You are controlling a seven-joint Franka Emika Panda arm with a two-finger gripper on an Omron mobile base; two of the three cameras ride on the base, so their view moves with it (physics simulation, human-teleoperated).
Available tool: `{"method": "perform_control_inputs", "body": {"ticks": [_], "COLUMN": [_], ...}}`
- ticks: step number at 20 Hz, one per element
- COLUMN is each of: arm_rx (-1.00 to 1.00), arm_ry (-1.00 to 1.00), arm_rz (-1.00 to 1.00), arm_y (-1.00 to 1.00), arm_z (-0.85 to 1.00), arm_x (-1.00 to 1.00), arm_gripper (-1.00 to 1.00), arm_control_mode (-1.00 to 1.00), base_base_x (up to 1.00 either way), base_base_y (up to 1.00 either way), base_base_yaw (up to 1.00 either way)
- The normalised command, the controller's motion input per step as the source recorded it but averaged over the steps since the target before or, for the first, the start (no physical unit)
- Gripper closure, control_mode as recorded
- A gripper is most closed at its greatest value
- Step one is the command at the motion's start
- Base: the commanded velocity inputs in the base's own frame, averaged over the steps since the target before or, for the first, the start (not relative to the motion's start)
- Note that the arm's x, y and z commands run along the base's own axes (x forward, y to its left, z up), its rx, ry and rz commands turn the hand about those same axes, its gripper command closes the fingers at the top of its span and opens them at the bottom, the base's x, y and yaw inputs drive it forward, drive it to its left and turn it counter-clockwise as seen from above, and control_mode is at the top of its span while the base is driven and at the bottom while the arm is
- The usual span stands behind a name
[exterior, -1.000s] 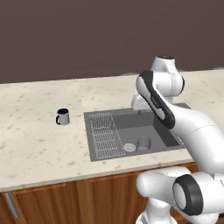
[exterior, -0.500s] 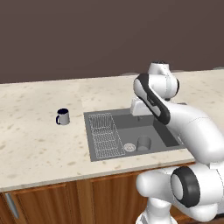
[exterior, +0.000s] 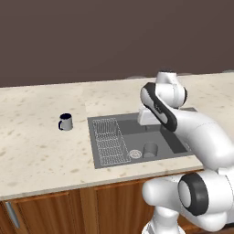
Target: Move any existing items from the left basin to the right basin for drying. Then move the mug from the counter to the left basin of the sink for washing.
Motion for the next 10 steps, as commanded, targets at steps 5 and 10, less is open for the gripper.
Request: {"method": "perform_control_inputs", "body": {"ticks": [5, 10], "arm_rx": [-0.01, -0.01], "arm_ry": [-0.10, -0.09], "arm_rz": [-0.01, 0.00], "arm_y": [-0.06, -0.05], "arm_z": [-0.16, -0.18], "arm_x": [0.04, 0.12], "arm_gripper": [-1.00, -1.00], "arm_control_mode": [-1.00, -1.00], "base_base_x": [0.00, 0.00], "base_base_y": [0.00, 0.00], "base_base_yaw": [0.00, 0.00]}}
